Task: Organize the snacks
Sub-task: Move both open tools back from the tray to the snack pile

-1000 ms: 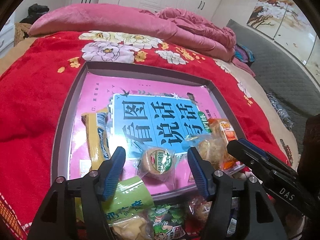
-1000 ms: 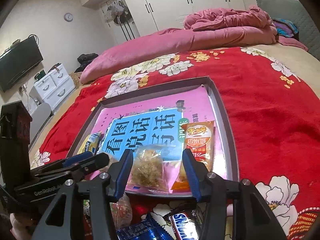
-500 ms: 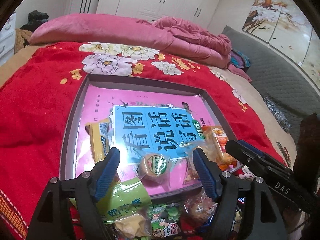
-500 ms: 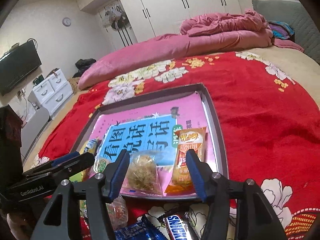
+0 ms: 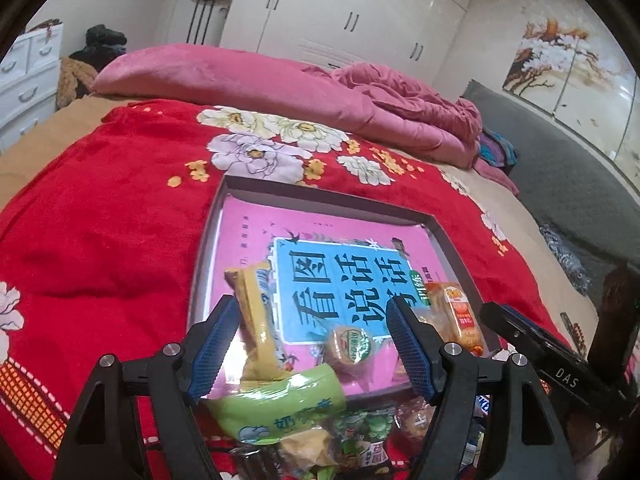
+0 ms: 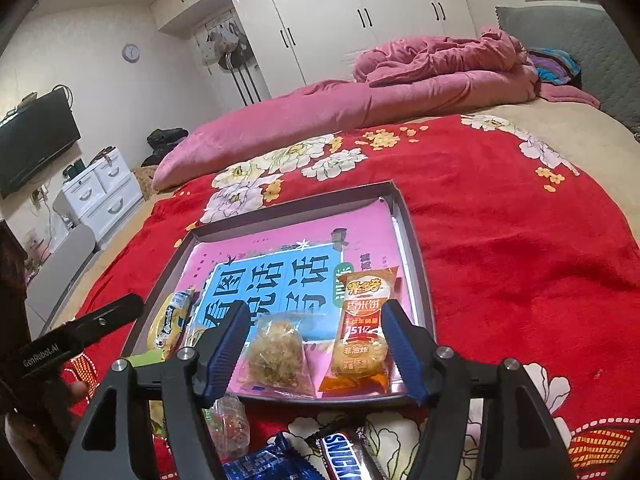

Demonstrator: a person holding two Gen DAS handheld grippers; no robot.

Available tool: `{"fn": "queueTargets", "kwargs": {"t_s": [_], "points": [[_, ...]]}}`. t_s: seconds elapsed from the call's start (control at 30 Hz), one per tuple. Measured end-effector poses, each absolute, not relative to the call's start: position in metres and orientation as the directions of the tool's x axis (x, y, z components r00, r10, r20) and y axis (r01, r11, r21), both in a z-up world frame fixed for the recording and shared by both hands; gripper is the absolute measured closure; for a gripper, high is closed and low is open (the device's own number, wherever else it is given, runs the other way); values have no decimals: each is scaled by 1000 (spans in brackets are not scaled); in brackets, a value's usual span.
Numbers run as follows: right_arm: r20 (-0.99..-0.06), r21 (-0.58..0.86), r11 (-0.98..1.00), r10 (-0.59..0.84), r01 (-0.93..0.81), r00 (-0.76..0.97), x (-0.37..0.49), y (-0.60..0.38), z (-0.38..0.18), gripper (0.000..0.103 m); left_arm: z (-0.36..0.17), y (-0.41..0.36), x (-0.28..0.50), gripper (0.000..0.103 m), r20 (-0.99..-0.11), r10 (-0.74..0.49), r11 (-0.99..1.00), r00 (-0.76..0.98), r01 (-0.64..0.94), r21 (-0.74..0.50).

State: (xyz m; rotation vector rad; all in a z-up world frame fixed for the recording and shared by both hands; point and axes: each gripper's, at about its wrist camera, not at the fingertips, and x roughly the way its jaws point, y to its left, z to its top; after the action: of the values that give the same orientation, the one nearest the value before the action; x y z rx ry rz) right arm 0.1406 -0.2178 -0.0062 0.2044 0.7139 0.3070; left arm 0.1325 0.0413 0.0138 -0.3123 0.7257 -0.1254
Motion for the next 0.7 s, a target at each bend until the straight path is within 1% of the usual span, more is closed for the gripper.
{"fn": "queueTargets", "kwargs": {"t_s": [0.23,0.43,0.7], "points": [[-604,279,938,338,-206,722,137,-220,-3,34,12,55,130,26,-632,-214,935,745,-32,-354],[-598,285,937,338,-201,727,135,-223,1,32,12,63,125,26,-633,-185,937,752,-58,-344],[-590,296,934,344,-201,731,132,-227,7,31,13,64,122,26,-636,-177,940,751,-62,-334]]}}
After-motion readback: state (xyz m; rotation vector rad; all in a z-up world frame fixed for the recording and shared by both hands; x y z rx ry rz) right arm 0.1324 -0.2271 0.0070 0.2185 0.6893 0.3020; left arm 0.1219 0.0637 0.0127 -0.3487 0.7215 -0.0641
